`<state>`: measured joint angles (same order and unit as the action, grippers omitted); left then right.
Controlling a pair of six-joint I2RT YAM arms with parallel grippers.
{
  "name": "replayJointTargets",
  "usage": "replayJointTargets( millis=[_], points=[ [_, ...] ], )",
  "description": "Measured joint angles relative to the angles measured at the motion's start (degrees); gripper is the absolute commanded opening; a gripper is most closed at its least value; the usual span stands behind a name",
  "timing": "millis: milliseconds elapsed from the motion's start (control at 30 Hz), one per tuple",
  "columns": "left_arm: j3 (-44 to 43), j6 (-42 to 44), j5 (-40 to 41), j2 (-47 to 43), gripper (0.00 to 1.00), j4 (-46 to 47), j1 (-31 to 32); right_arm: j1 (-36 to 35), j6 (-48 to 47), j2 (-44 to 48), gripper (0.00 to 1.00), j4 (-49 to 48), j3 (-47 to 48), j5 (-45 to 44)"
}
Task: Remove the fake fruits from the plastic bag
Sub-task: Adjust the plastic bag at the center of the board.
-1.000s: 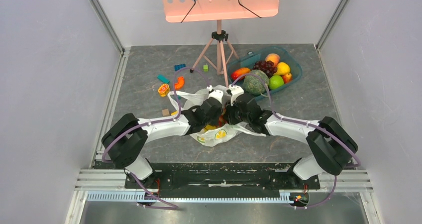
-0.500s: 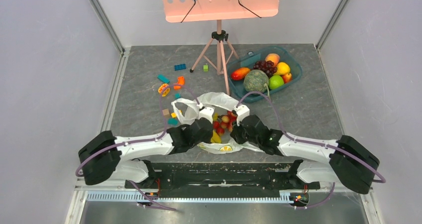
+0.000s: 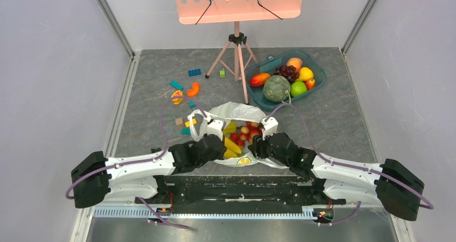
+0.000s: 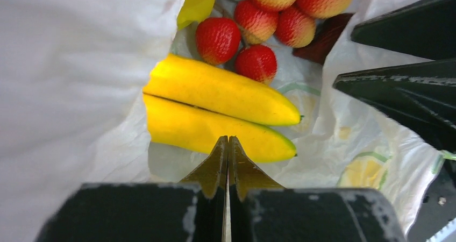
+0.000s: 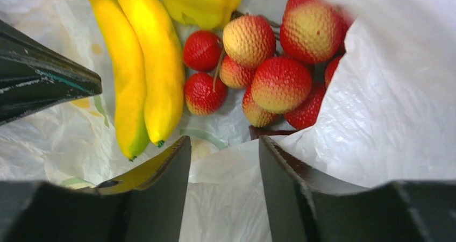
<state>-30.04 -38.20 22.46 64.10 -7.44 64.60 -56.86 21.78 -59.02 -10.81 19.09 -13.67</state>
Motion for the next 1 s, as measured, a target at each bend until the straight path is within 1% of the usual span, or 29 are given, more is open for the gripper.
replayJointTargets(
  millis=[100, 233, 333, 367, 433, 533, 633, 767, 900, 1000],
  points=[
    [-0.9, 0.1, 0.0, -2.1, 0.02, -0.7, 0.1, 0.0, 0.1, 0.3, 0.6, 0.0, 1.4, -0.4],
    [-4.2, 0.9, -0.5, -3.9, 0.02, -1.0, 0.1, 0.0, 0.1, 0.3, 0.65, -0.6, 4.4, 0.1],
    [-6.1, 2.0, -1.6, -4.9, 0.02, -1.0, 0.1, 0.0, 0.0, 0.3, 0.65, -2.4, 5.7, 1.7],
    [-6.6, 2.3, -2.2, -5.4, 0.02, -1.0, 0.1, 0.0, -0.1, 0.3, 0.63, -3.1, 6.0, 2.5],
    [-6.9, 2.9, -3.5, -6.2, 0.02, -0.9, 0.1, 0.0, -0.4, 0.4, 0.56, -4.4, 6.0, 4.5],
    [-6.8, 3.8, -6.4, -7.7, 0.02, -0.9, 0.2, -0.1, -1.5, 0.4, 0.4, -6.6, 6.0, 9.2],
    [-4.8, 4.1, -9.4, -10.1, 0.02, 0.7, 0.4, -0.9, -2.4, 0.3, 0.3, -8.4, 5.7, 13.2],
    [1.1, 4.1, -11.4, -12.7, 0.02, 2.0, 1.6, -4.0, -3.4, -0.6, 0.27, -10.4, 3.5, 13.5],
    [7.8, 3.7, -12.0, -13.1, 0.02, 2.4, 3.1, -7.7, -3.6, -2.9, 0.22, -11.7, -0.9, 9.3],
    [11.4, 2.4, -11.8, -13.1, 0.02, 2.4, 3.5, -9.2, -3.3, -5.0, 0.22, -12.9, -4.2, 5.2]
  ],
)
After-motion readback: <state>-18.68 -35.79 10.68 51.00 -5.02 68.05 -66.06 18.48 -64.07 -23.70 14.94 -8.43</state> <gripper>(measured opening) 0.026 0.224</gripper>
